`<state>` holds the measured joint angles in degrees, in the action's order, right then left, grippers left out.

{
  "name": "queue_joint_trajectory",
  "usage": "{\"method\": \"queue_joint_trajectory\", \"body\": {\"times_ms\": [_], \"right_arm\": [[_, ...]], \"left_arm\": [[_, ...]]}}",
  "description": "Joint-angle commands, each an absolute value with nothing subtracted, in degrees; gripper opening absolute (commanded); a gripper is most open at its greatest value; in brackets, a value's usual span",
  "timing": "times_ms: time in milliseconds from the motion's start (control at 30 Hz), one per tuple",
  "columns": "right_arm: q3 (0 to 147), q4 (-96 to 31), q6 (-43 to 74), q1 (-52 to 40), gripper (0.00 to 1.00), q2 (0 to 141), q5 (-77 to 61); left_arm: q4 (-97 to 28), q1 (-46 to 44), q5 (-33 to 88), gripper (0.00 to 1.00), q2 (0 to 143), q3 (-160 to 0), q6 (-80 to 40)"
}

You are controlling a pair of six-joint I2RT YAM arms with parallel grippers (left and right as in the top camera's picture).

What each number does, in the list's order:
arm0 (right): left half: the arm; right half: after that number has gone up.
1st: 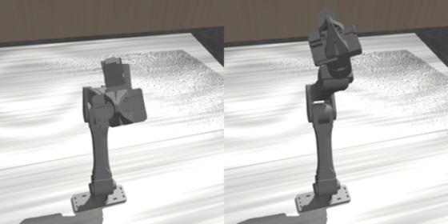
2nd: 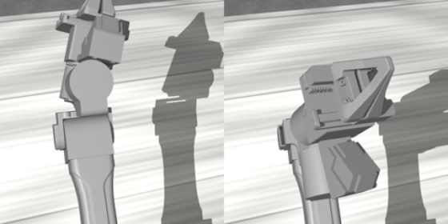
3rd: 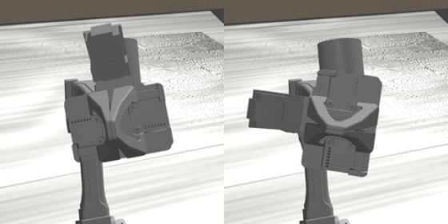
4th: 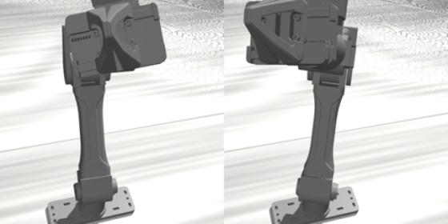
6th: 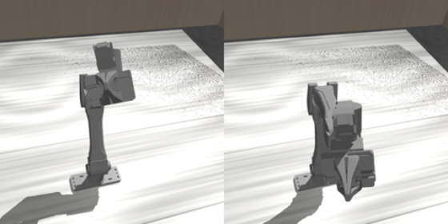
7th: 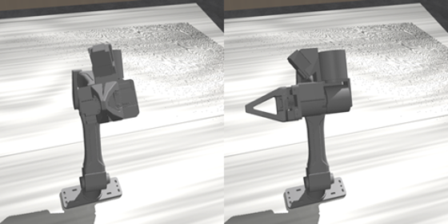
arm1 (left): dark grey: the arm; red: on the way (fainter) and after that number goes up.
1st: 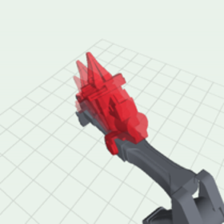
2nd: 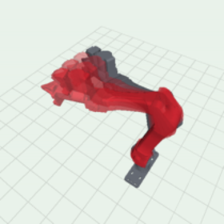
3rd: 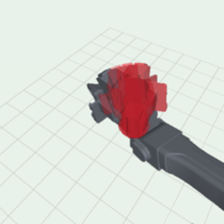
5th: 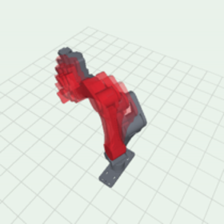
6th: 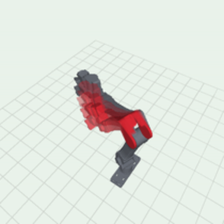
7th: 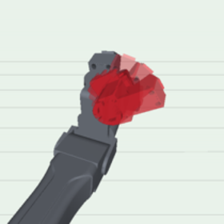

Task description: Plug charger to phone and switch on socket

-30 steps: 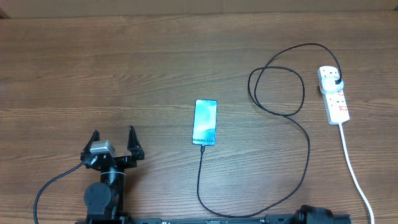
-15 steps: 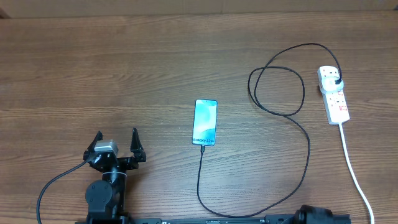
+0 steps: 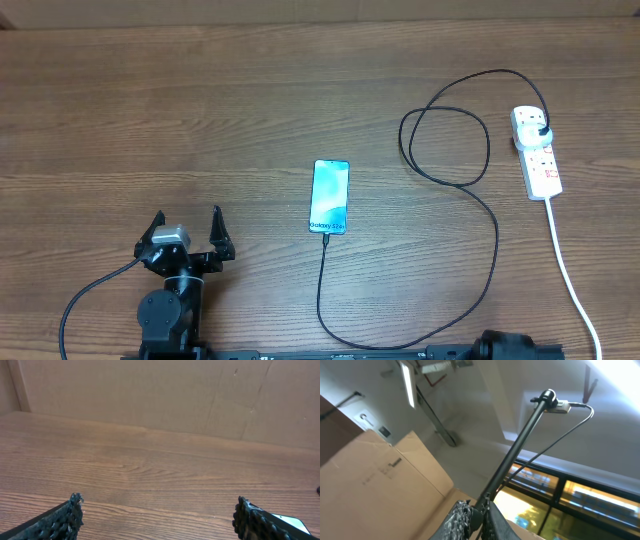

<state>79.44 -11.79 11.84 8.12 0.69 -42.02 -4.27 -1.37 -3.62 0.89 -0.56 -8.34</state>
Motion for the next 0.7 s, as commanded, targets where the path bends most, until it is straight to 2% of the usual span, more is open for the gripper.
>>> {"method": "queue_joint_trajectory", "body": {"times_ms": [0, 67, 100, 133, 167, 467, 667], "right_arm": [[79.13, -11.86, 12.4, 6.74, 0.17, 0.27, -42.09], [79.07, -11.81, 11.92, 6.76, 0.27, 0.27, -42.04], [79.0, -11.81, 11.92, 6.76, 0.37, 0.27, -41.71], [78.72, -11.77, 11.97, 6.72, 0.57, 0.27, -41.21], [78.43, -11.68, 11.94, 6.57, 1.0, 0.27, -40.82], [71.48, -6.24, 11.92, 0.14, 1.0, 0.27, -36.01], [63.13, -19.16, 11.92, -0.27, 1.0, 0.38, -28.34]], "left_arm": [[-4.12, -0.78, -3.11, 1.0, 0.32, -0.27, -7.05], [-4.12, -0.78, -3.11, 1.0, 0.32, -0.27, -7.05], [-4.12, -0.78, -3.11, 1.0, 0.32, -0.27, -7.05], [-4.12, -0.78, -3.11, 0.99, 0.32, -0.27, -7.05], [-4.12, -0.78, -3.11, 1.0, 0.32, -0.27, -7.05], [-4.12, -0.78, -3.11, 1.0, 0.32, -0.27, -7.05], [-4.12, -0.78, -3.11, 0.99, 0.32, -0.27, -7.05]]}}
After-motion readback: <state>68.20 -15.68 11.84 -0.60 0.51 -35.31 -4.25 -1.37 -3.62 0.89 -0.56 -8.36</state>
